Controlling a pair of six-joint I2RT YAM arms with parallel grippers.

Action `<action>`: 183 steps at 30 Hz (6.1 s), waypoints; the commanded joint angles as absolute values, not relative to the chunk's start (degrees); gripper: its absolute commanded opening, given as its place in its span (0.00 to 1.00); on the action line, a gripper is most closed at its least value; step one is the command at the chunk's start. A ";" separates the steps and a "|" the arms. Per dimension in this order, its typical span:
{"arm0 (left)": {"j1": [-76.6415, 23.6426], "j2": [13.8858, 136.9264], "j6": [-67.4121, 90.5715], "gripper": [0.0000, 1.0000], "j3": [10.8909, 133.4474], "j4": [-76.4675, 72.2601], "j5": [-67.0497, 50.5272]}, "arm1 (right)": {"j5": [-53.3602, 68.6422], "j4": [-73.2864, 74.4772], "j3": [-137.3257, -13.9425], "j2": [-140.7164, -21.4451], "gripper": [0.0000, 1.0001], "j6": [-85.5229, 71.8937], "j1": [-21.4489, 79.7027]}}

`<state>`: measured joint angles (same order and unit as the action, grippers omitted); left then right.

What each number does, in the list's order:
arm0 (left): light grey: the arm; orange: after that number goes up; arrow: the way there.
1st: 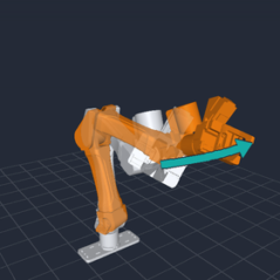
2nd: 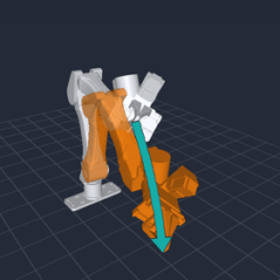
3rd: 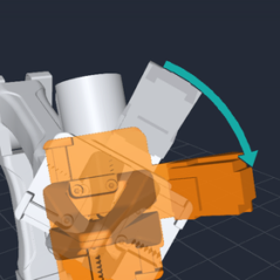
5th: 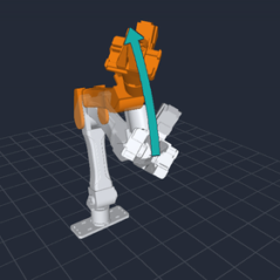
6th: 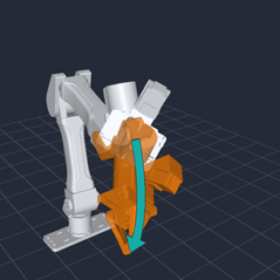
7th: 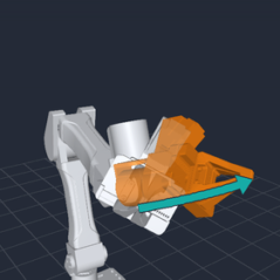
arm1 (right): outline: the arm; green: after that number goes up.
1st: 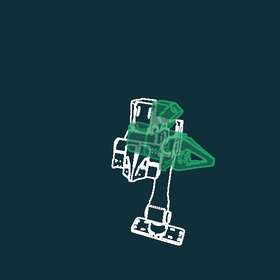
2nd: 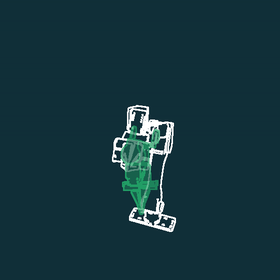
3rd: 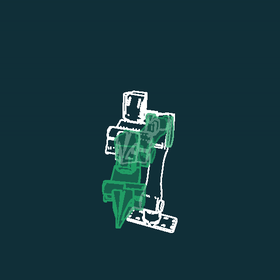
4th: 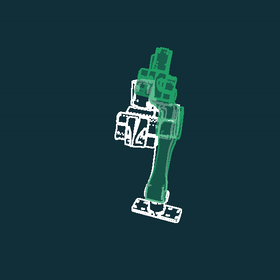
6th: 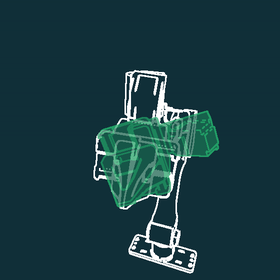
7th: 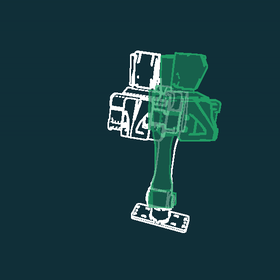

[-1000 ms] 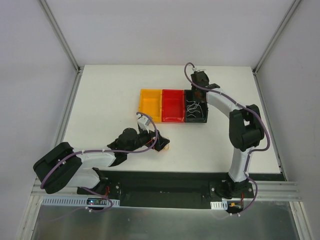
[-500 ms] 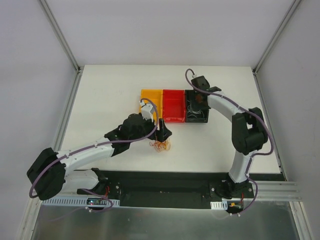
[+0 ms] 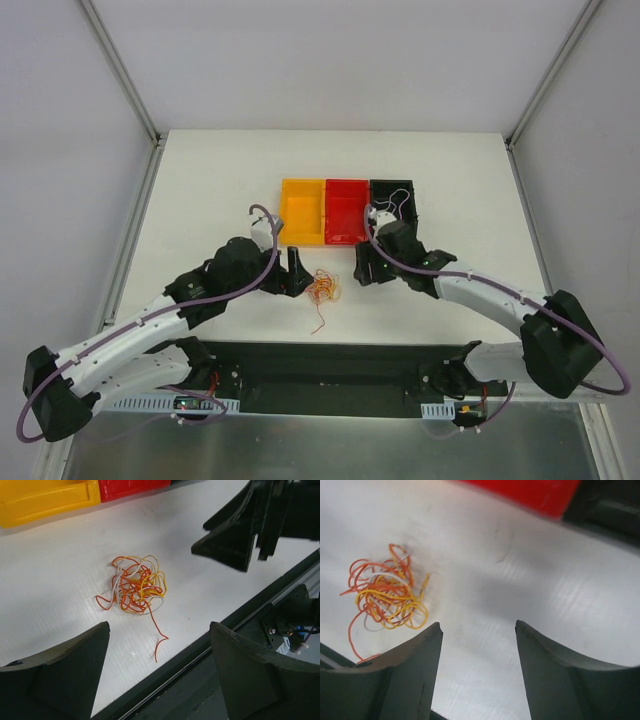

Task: Untangle the cables

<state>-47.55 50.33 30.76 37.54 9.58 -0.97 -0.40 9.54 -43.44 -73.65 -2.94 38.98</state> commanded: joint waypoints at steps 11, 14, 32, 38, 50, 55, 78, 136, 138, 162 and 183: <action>-46.76 61.33 36.04 0.92 36.47 8.98 0.09 | 10.27 -26.62 -31.64 -82.25 0.43 -18.01 46.23; -46.23 68.35 35.68 0.93 37.88 6.16 0.26 | 11.86 -29.52 -31.82 -86.12 0.39 -18.81 46.76; -42.80 88.86 33.74 0.22 42.72 -1.14 -9.24 | 1.68 -14.53 -29.43 -73.23 0.01 -18.11 50.01; -42.80 80.52 37.35 0.03 35.96 -3.77 -1.86 | -17.28 8.23 -30.94 -56.90 0.01 -17.75 49.92; -42.71 57.85 42.27 0.00 17.68 -15.64 6.77 | -37.27 24.18 -22.59 -21.63 0.00 -27.07 49.31; -42.71 51.60 41.93 0.01 12.40 -20.65 5.37 | -33.76 19.52 -20.83 -24.42 0.01 -26.11 49.39; -42.80 70.93 31.82 0.00 23.29 -24.17 -19.77 | 21.37 -14.68 -39.63 -77.16 0.44 -8.62 46.75; -42.80 68.64 29.44 0.17 20.21 -33.13 -25.92 | 22.94 -26.28 -30.94 -77.96 0.01 -16.35 48.69; -42.89 68.64 29.36 0.12 20.13 -33.22 -26.10 | 22.68 -26.28 -30.76 -77.87 0.01 -16.52 48.69; -42.89 63.91 30.49 0.00 19.33 -32.79 -26.19 | 4.33 -16.71 -33.75 -82.26 0.38 -15.03 54.14; -43.33 46.04 26.81 0.00 66.25 24.07 3.08 | -26.19 -5.10 -24.00 -67.15 0.78 -20.83 53.27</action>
<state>-43.13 42.54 29.87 56.99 11.97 -1.65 -20.67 -6.72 -25.76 -69.89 -18.96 54.41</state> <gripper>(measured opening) 0.006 0.772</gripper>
